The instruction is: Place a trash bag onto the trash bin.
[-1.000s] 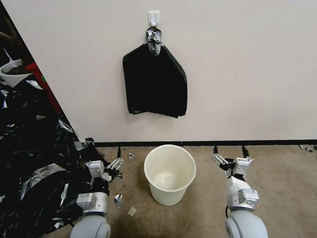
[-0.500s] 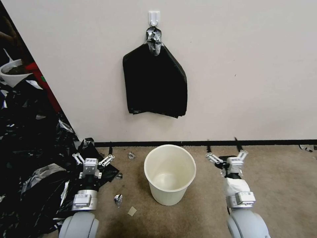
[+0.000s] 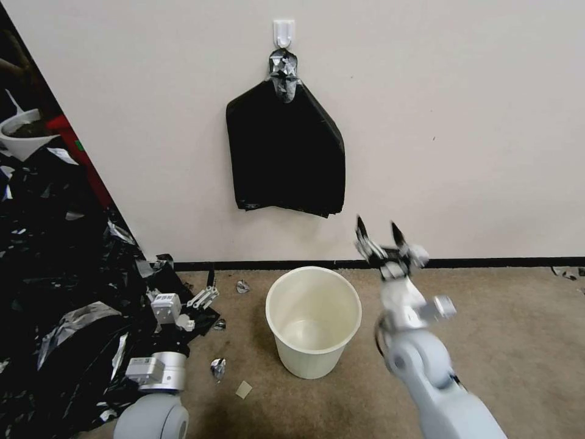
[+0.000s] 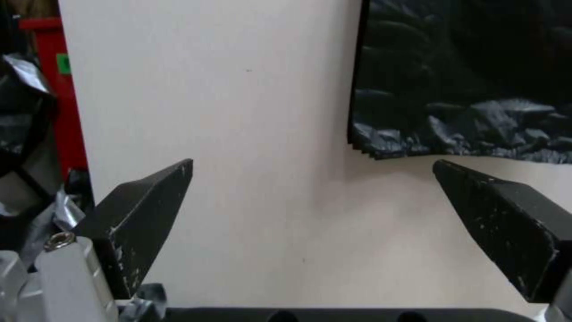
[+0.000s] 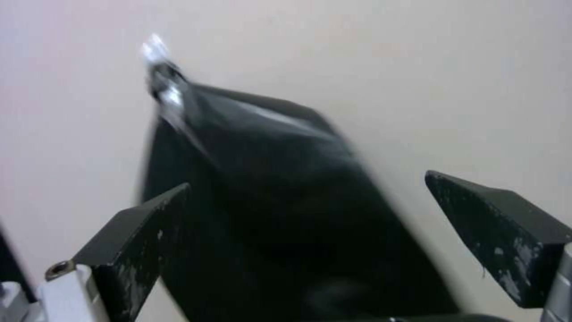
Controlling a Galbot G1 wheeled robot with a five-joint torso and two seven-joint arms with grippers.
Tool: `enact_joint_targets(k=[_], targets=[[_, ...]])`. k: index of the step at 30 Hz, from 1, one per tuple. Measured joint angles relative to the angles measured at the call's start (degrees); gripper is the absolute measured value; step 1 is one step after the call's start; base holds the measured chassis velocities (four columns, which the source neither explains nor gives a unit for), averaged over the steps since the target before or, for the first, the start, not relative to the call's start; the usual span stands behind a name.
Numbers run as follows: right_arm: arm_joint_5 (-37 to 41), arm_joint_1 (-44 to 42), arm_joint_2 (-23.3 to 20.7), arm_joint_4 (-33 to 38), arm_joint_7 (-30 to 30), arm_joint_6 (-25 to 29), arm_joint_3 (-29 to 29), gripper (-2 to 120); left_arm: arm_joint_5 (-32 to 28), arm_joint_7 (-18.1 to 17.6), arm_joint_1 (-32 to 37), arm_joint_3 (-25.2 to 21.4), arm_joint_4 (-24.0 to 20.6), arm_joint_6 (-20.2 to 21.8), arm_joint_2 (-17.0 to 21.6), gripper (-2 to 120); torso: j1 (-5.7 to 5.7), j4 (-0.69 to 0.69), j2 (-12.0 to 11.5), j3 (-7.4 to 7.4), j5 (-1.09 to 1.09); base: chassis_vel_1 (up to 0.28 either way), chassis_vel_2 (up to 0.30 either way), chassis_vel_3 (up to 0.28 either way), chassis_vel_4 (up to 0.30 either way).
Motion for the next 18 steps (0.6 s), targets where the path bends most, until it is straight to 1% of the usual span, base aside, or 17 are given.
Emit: enact_joint_targets(k=[1, 2, 3, 4, 5, 6, 7, 9, 10, 13, 15, 18], targets=[[3.06, 3.53, 0.55, -1.29, -0.96, 0.09, -1.51, 100, 0.43, -0.14, 0.21, -0.08, -0.17, -0.02, -0.03, 100, 0.00, 0.04, 0.00, 0.00, 0.00, 0.000, 0.000, 0.000, 0.000], [6.70, 7.84, 1.28, -2.87, -2.09, -0.36, -3.26, 100, 0.95, -0.27, 0.39, -0.36, -0.33, -0.06, -0.02, 100, 0.00, 0.04, 0.00, 0.00, -0.02, 0.000, 0.000, 0.000, 0.000], [6.70, 7.84, 1.28, -2.87, -2.09, -0.36, -3.26, 100, 0.95, -0.27, 0.39, -0.36, -0.33, -0.06, -0.02, 100, 0.00, 0.04, 0.00, 0.00, -0.02, 0.000, 0.000, 0.000, 0.000], [8.19, 10.03, 1.66, -3.82, -2.73, -0.82, -4.12, 100, 1.28, -0.31, 0.50, -0.56, -0.41, -0.08, -0.01, 100, 0.00, 0.04, 0.00, 0.00, -0.02, 0.000, 0.000, 0.000, 0.000], [9.64, 13.99, 2.35, -5.95, -3.93, -1.37, -5.74, 100, 1.79, -0.36, 0.62, -0.98, -0.45, -0.23, 0.04, 100, 0.00, 0.04, 0.00, -0.01, -0.01, 0.000, 0.000, 0.000, 0.000], [9.64, 13.99, 2.35, -5.95, -3.93, -1.37, -5.74, 100, 1.79, -0.36, 0.62, -0.98, -0.45, -0.23, 0.04, 100, 0.00, 0.04, 0.00, -0.01, -0.01, 0.000, 0.000, 0.000, 0.000], [9.79, 18.43, 3.25, -9.52, -5.36, -1.48, -7.65, 100, 2.19, -0.42, 0.79, -1.45, -0.52, -0.48, 0.07, 100, 0.00, 0.03, 0.00, -0.01, -0.02, 0.000, 0.000, 0.000, 0.000], [8.68, 23.91, 4.45, -15.24, -6.63, -0.96, -10.02, 100, 2.39, -0.63, 1.23, -2.18, -0.69, -0.80, 0.09, 100, 0.00, 0.03, 0.00, -0.01, 0.00, 0.000, 0.000, 0.000, 0.000], [8.68, 23.91, 4.45, -15.24, -6.63, -0.96, -10.02, 100, 2.39, -0.63, 1.23, -2.18, -0.69, -0.80, 0.09, 100, 0.00, 0.03, 0.00, -0.01, 0.00, 0.000, 0.000, 0.000, 0.000], [6.58, 30.56, 6.24, -21.68, -8.16, 0.20, -12.29, 100, 2.53, -0.80, 1.97, -3.32, -1.07, -1.57, 0.09, 100, 0.00, 0.03, 0.00, -0.01, -0.01, 0.000, 0.000, 0.000, 0.000], [6.27, 31.40, 6.50, -22.41, -8.31, 0.33, -12.48, 100, 2.54, -0.81, 2.05, -3.56, -1.13, -1.69, 0.09, 100, 0.00, 0.03, 0.00, -0.01, -0.01, 0.000, 0.000, 0.000, 0.000], [4.27, 36.07, 7.44, -27.02, -8.90, 1.25, -13.59, 100, 2.54, -0.88, 2.48, -4.73, -1.61, -2.04, 0.12, 100, 0.00, 0.04, 0.00, 0.00, -0.01, 0.000, 0.000, 0.000, 0.000]])
